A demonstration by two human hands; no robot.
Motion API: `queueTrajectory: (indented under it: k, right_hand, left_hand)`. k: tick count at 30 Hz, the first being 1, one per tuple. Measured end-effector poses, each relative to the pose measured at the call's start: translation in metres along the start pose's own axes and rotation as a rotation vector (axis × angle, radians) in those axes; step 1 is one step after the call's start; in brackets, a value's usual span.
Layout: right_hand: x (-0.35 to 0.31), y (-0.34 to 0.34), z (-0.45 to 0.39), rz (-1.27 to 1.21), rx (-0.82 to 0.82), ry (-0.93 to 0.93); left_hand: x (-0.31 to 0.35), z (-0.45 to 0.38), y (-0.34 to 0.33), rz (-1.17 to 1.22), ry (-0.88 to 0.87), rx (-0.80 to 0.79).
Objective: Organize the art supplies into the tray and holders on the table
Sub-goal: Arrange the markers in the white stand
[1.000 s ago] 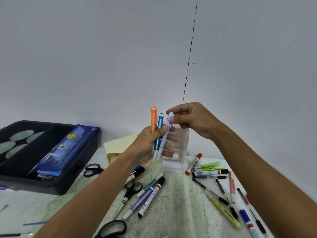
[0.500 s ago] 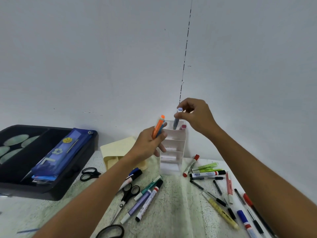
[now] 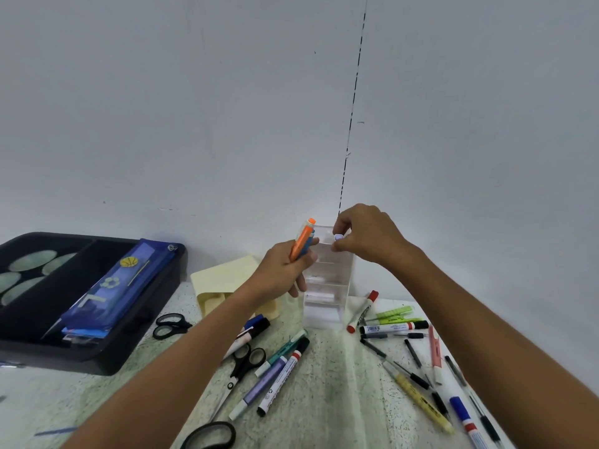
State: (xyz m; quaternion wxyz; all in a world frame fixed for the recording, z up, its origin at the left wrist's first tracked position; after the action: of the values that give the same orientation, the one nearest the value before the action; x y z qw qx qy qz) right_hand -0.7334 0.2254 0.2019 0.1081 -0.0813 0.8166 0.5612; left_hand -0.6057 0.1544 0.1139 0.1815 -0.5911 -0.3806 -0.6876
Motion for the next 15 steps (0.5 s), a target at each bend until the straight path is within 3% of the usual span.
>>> queueTrajectory:
  k: [3, 7, 15]
  right_hand:
    - [-0.004, 0.001, 0.002, 0.034, -0.015, 0.031]
    - [-0.023, 0.014, 0.007, -0.283, 0.174, 0.140]
    - [-0.041, 0.016, 0.002, -0.634, 0.091, 0.148]
  left_hand:
    - [0.003, 0.005, 0.001, 0.106, -0.012, -0.058]
    - [0.011, 0.018, -0.007, 0.275, -0.010, -0.211]
    - [0.022, 0.027, -0.005, 0.375, -0.042, -0.172]
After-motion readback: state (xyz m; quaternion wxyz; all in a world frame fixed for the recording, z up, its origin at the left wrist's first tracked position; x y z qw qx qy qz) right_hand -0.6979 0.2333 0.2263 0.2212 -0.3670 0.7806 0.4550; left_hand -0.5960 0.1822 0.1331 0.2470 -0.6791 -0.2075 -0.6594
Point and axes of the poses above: each hand's wrist, its own z-axis away from the middle knuckle, its own y-axis out of the back of the hand, x = y × z, the point moved 7 cm from there along -z, towards the middle knuckle, and after that the axes turned 12 degrees about y, right-handed, at the moved point
